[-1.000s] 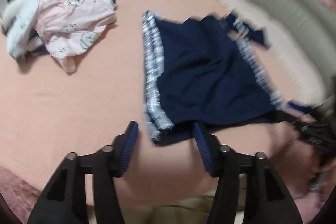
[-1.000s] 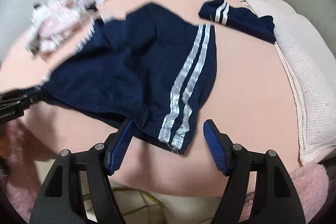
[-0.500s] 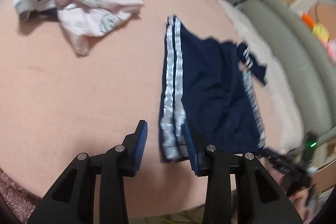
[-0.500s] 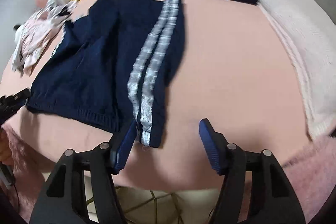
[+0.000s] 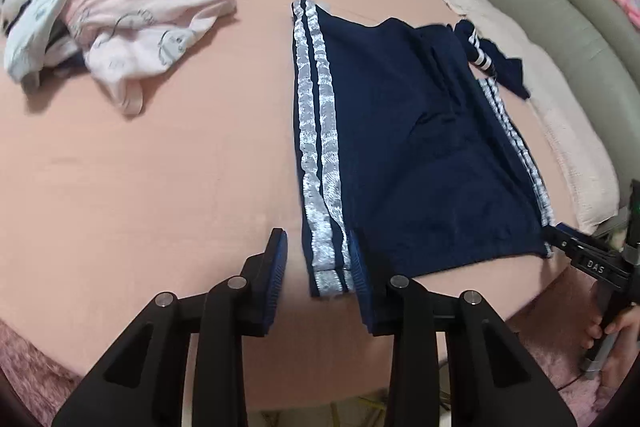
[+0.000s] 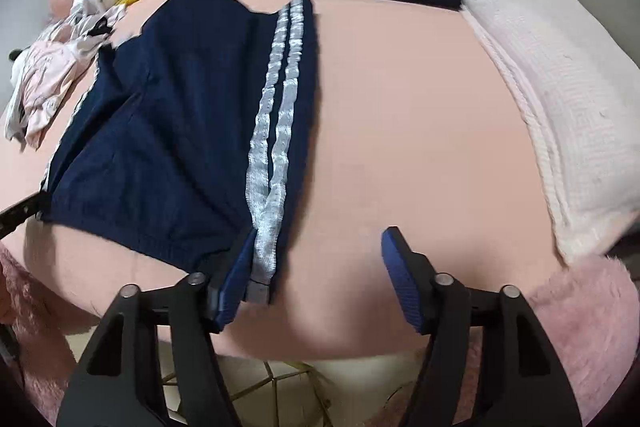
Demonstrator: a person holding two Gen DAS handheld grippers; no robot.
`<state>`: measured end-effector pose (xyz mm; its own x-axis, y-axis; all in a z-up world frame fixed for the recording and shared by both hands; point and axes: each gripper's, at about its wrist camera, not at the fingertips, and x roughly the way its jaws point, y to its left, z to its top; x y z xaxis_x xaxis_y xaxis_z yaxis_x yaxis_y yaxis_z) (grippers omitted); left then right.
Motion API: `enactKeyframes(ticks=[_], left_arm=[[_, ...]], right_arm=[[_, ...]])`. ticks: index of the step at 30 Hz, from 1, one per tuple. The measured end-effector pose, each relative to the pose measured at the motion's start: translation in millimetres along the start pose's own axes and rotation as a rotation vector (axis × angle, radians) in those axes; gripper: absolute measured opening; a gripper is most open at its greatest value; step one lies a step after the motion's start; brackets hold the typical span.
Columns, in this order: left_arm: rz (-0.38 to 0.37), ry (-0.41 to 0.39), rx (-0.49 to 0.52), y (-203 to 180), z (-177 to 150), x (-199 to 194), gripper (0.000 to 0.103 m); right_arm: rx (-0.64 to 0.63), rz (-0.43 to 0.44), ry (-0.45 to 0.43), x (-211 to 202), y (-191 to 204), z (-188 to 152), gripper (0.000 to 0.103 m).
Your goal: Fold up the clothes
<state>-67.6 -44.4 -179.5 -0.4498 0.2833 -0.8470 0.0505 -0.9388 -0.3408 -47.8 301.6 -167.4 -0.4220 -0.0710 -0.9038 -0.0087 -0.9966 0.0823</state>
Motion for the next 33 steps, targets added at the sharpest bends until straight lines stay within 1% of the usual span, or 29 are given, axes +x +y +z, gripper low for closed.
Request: enactKeyframes(ticks=[1, 2, 4, 5, 6, 7, 8, 9, 10, 11, 12, 13, 14, 15, 16, 18, 19, 20, 21, 22, 23, 24, 27, 28, 29, 30, 31, 32, 33], left_arm=[[-0.029, 0.011, -0.013, 1.5, 0.3, 1.6, 0.046], [-0.052, 0.02, -0.019, 2.1, 1.1, 3.3, 0.049], [-0.055, 0.021, -0.011, -2.2, 1.3, 5.5, 0.049], [-0.053, 0.019, -0.005, -4.9, 1.4, 6.5, 0.049], [-0.051, 0.018, 0.001, -7.6, 1.4, 7.5, 0.046], [-0.048, 0.017, 0.007, -10.3, 1.4, 8.5, 0.033], [-0.046, 0.015, 0.013, -12.9, 1.5, 9.4, 0.028], [-0.065, 0.014, -0.003, -10.4, 2.3, 8.3, 0.02], [-0.111, 0.012, -0.046, -2.7, 3.0, 4.4, 0.018], [-0.155, 0.011, -0.084, 3.8, 2.4, 0.7, 0.018], [-0.194, 0.012, -0.116, 9.2, 1.1, -2.6, 0.018], [-0.2, 0.019, -0.128, 11.2, 0.7, -1.3, 0.019], [-0.191, 0.031, -0.13, 11.6, 0.7, 2.2, 0.019], [-0.182, 0.042, -0.132, 12.0, 0.7, 5.7, 0.022], [-0.172, 0.054, -0.133, 12.4, 0.8, 9.3, 0.024], [-0.156, 0.064, -0.117, 8.7, 3.5, 14.4, 0.024], [-0.15, 0.057, -0.088, 2.5, 7.6, 15.2, 0.023], [-0.157, 0.052, -0.078, -1.5, 9.0, 13.9, 0.018], [-0.171, 0.047, -0.077, -4.4, 9.1, 11.7, 0.012], [-0.194, 0.043, -0.087, -3.6, 5.6, 4.4, 0.012], [-0.205, 0.037, -0.096, -2.0, 1.9, -4.4, 0.012], [-0.219, 0.034, -0.11, -0.4, 0.6, -11.6, 0.012], [-0.276, 0.033, -0.164, 5.1, -1.1, -31.1, 0.012], [-0.285, 0.047, -0.184, 6.1, 5.9, -28.0, 0.012], [-0.268, 0.068, -0.179, 4.7, 19.2, -19.0, 0.012], [-0.223, 0.079, -0.147, 2.0, 37.8, -8.4, 0.012], [-0.178, 0.075, -0.121, 0.3, 63.2, 1.9, 0.011], [-0.175, 0.056, -0.117, -1.4, 90.5, 4.1, 0.011], [-0.19, 0.032, -0.121, -3.4, 117.6, 2.7, 0.011]], right_arm=[[0.015, 0.006, -0.005, -3.7, -2.7, -1.1, 0.065], [0.043, 0.046, -0.021, -7.6, -5.6, -0.1, 0.065], [0.068, 0.123, -0.035, -9.7, -5.4, 2.7, 0.066], [0.058, 0.14, -0.012, -3.8, -1.7, 2.7, 0.066], [0.043, 0.138, 0.029, 6.7, 3.6, 0.6, 0.063], [0.026, 0.133, 0.064, 16.1, 9.0, -1.5, 0.061], [0.0, 0.097, 0.053, 17.0, 15.2, -3.3, 0.057], [-0.032, 0.09, 0.044, 13.9, 22.5, -3.8, 0.041], [-0.062, 0.088, 0.037, 10.8, 29.2, -4.3, 0.033], [-0.068, 0.113, 0.039, 8.0, 32.0, -4.8, 0.025], [-0.058, 0.136, 0.045, 6.4, 31.1, -5.0, 0.025], [-0.046, 0.159, 0.052, 5.2, 29.8, -5.2, 0.025], [-0.019, 0.187, 0.059, 7.3, 24.7, -5.0, 0.025], [0.008, 0.214, 0.067, 9.5, 19.6, -4.8, 0.027], [0.032, 0.238, 0.074, 11.9, 15.1, -4.3, 0.028], [0.035, 0.236, 0.084, 19.6, 16.6, -0.2, 0.028], [-0.001, 0.212, 0.081, 23.2, 24.4, 1.6, 0.027], [-0.022, 0.201, 0.083, 20.5, 30.3, 2.1, 0.024], [-0.043, 0.19, 0.085, 17.9, 36.3, 2.5, 0.012], [-0.064, 0.18, 0.087, 15.2, 42.2, 2.9, 0.008], [-0.08, 0.176, 0.088, 11.6, 47.2, 3.1, 0.008], [-0.055, 0.231, 0.084, 0.6, 44.8, 1.8, 0.008], [-0.028, 0.294, 0.03, -32.3, 37.0, 0.4, 0.008], [-0.018, 0.295, 0.015, -39.3, 35.5, 3.7, 0.008], [-0.013, 0.281, 0.014, -37.6, 35.9, 11.1, 0.008], [-0.016, 0.257, 0.023, -27.4, 37.1, 26.6, 0.008], [-0.02, 0.235, 0.029, -18.0, 38.2, 42.7, 0.008], [-0.021, 0.233, 0.016, -14.9, 38.2, 65.3, 0.008], [-0.022, 0.231, 0.002, -11.8, 38.3, 87.9, 0.008]])
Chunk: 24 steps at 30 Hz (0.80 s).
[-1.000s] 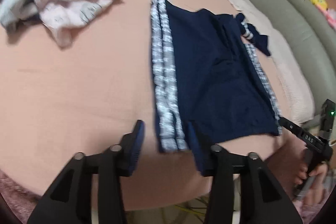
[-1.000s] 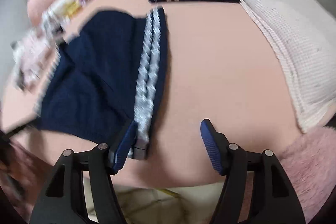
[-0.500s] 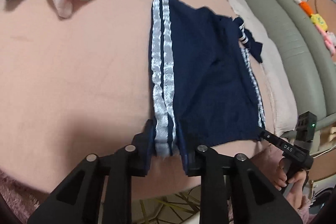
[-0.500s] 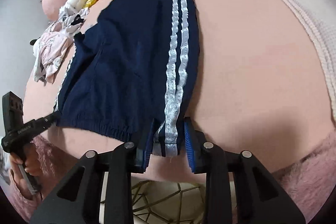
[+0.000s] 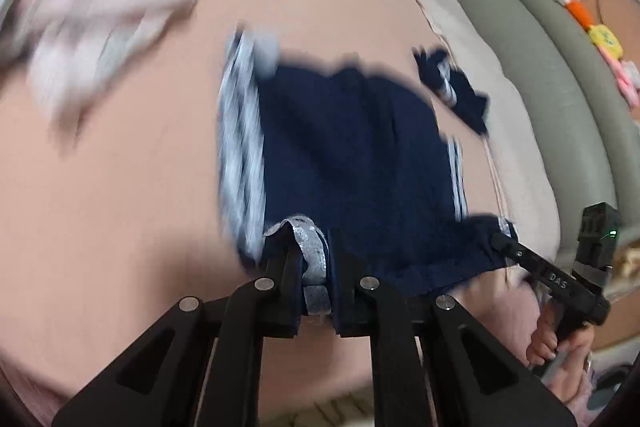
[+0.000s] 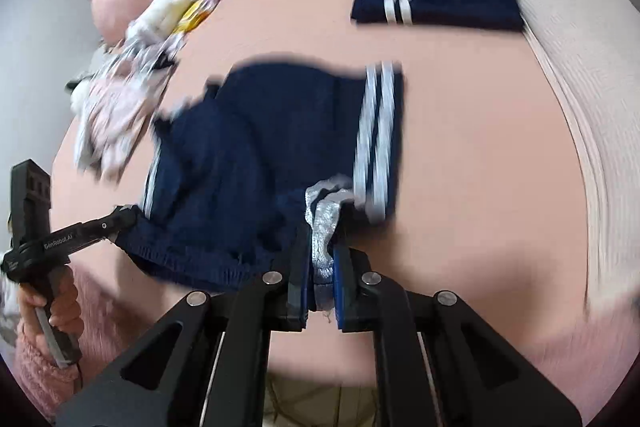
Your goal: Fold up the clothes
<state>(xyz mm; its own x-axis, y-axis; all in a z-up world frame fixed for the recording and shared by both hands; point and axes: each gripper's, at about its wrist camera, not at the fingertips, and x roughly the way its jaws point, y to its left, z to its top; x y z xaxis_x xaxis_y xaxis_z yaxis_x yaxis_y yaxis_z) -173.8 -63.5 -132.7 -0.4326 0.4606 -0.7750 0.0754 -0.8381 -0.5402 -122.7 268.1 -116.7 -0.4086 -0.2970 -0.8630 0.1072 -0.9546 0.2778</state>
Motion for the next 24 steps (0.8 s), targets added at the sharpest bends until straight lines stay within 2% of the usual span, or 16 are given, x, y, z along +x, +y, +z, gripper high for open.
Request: enactKeyframes(ticks=[2, 4, 5, 8, 11, 13, 16, 22, 24], left_arm=[[-0.042, -0.101, 0.03, -25.8, 58.4, -27.9, 0.011], [-0.068, -0.213, 0.093, -60.4, 98.6, -75.5, 0.011], [-0.073, -0.268, 0.132, -78.0, 113.7, -101.1, 0.011], [-0.063, -0.373, 0.217, -107.0, 127.4, -159.4, 0.011], [-0.08, -0.393, 0.226, -107.9, 115.4, -182.3, 0.011], [-0.068, -0.363, 0.222, -99.2, 97.8, -172.3, 0.012], [0.003, -0.289, 0.216, -72.7, 65.9, -131.1, 0.012], [0.1, -0.027, 0.073, 11.4, -6.2, -7.3, 0.012], [0.126, 0.034, 0.05, 28.4, -27.8, 16.0, 0.012]], right_arm=[[-0.009, 0.005, -0.062, -10.9, 3.1, 46.5, 0.008], [-0.017, 0.052, -0.212, -61.3, 23.1, 103.4, 0.008], [-0.028, 0.066, -0.267, -84.2, 29.1, 116.3, 0.008], [-0.055, 0.082, -0.454, -161.0, 48.3, 142.4, 0.008], [-0.031, 0.116, -0.509, -194.0, 47.2, 132.5, 0.009], [-0.011, 0.137, -0.497, -192.2, 42.2, 114.4, 0.009], [0.011, 0.112, -0.425, -157.5, 28.4, 70.7, 0.009], [0.111, -0.013, -0.131, -16.6, -16.3, -24.3, 0.009], [0.149, -0.045, -0.034, 25.7, -30.3, -52.1, 0.009]])
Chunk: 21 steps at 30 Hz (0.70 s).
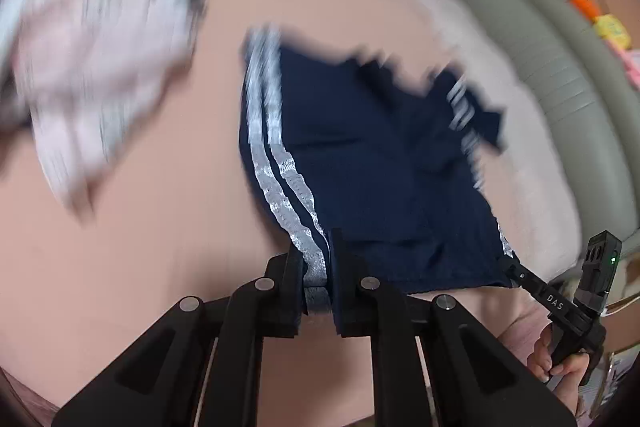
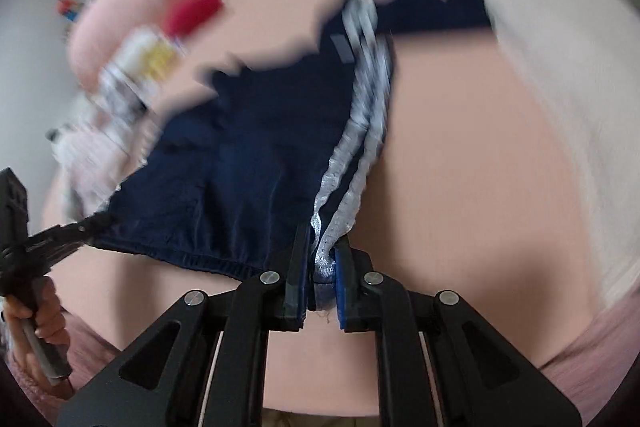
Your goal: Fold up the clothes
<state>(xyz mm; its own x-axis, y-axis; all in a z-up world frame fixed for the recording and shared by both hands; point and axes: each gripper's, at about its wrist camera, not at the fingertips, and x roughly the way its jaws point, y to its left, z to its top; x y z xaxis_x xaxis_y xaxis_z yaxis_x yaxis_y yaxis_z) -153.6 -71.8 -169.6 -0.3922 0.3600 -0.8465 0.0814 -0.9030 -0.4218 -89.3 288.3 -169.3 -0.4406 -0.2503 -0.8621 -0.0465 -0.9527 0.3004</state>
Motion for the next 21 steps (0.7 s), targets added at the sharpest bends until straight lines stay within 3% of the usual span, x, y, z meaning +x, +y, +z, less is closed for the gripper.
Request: enactKeyframes(ticks=[2, 9, 11, 16, 21], left_arm=[[0.012, 0.015, 0.009, 4.7, -19.5, 7.4, 0.012], [0.022, -0.014, 0.092, -6.1, -45.8, -23.9, 0.012], [0.03, -0.011, 0.131, -7.3, -53.6, -33.5, 0.012], [0.052, 0.053, 0.15, 6.2, -70.7, -23.7, 0.012], [0.074, 0.068, 0.154, 2.8, -78.6, -23.8, 0.012]], right_arm=[[0.026, -0.012, 0.036, 20.9, -10.7, -21.7, 0.009], [-0.057, -0.048, -0.032, -16.2, 6.3, -30.4, 0.009], [-0.072, -0.059, -0.018, -25.8, 8.4, -38.0, 0.009], [-0.067, -0.059, 0.11, -20.7, -1.0, -68.6, 0.009], [-0.115, -0.091, 0.098, -25.6, 5.0, -69.8, 0.009]])
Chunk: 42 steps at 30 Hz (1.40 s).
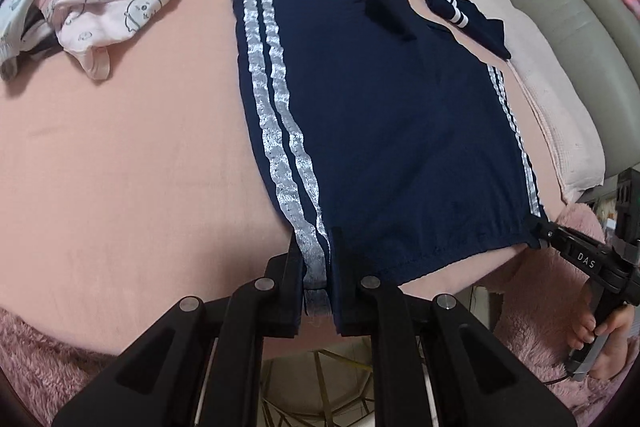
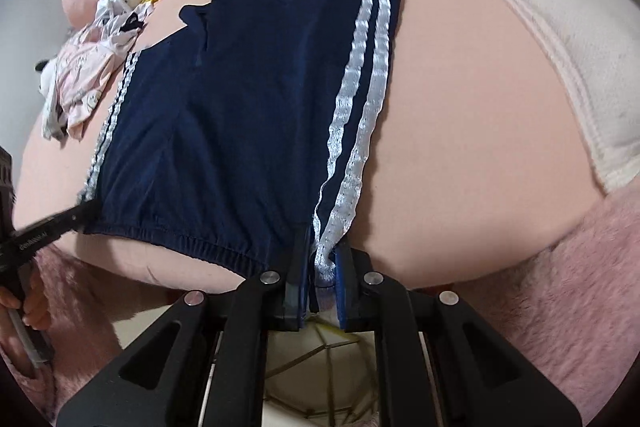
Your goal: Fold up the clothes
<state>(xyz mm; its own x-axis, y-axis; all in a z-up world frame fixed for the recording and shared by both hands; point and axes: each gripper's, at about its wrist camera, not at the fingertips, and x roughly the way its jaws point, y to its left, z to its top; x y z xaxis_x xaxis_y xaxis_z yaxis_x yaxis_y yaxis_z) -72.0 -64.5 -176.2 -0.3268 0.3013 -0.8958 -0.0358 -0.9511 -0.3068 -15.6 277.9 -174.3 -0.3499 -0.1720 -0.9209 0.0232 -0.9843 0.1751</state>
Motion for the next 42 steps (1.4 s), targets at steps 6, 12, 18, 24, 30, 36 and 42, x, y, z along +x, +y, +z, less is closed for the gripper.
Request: enactKeyframes(ticks=[6, 12, 18, 24, 30, 36, 42], left_arm=[[-0.039, 0.036, -0.064, 6.3, -0.9, 1.6, 0.028], [-0.021, -0.082, -0.022, 17.1, 23.9, -35.2, 0.044], [0.125, -0.169, 0.089, 19.1, 106.4, -7.6, 0.039], [0.137, -0.176, 0.053, 41.7, 154.2, 29.7, 0.038], [0.017, -0.149, -0.002, 66.0, 166.4, 46.1, 0.038], [-0.039, -0.153, 0.03, 62.6, 167.7, 46.6, 0.007], [0.027, -0.24, -0.001, 70.3, 173.0, 23.1, 0.004]], right_arm=[[-0.009, 0.004, 0.023, -1.4, 6.1, -2.1, 0.021], [0.085, 0.003, -0.115, -38.7, -16.1, 13.1, 0.035], [-0.207, -0.011, -0.24, -40.2, 38.2, 90.1, 0.037], [-0.383, 0.046, -0.207, 31.3, 123.8, 181.1, 0.037], [-0.492, 0.038, -0.104, 99.0, 149.4, 209.1, 0.037], [-0.475, 0.071, -0.058, 121.0, 139.7, 223.3, 0.014], [-0.407, 0.165, -0.079, 108.8, 129.0, 241.1, 0.006]])
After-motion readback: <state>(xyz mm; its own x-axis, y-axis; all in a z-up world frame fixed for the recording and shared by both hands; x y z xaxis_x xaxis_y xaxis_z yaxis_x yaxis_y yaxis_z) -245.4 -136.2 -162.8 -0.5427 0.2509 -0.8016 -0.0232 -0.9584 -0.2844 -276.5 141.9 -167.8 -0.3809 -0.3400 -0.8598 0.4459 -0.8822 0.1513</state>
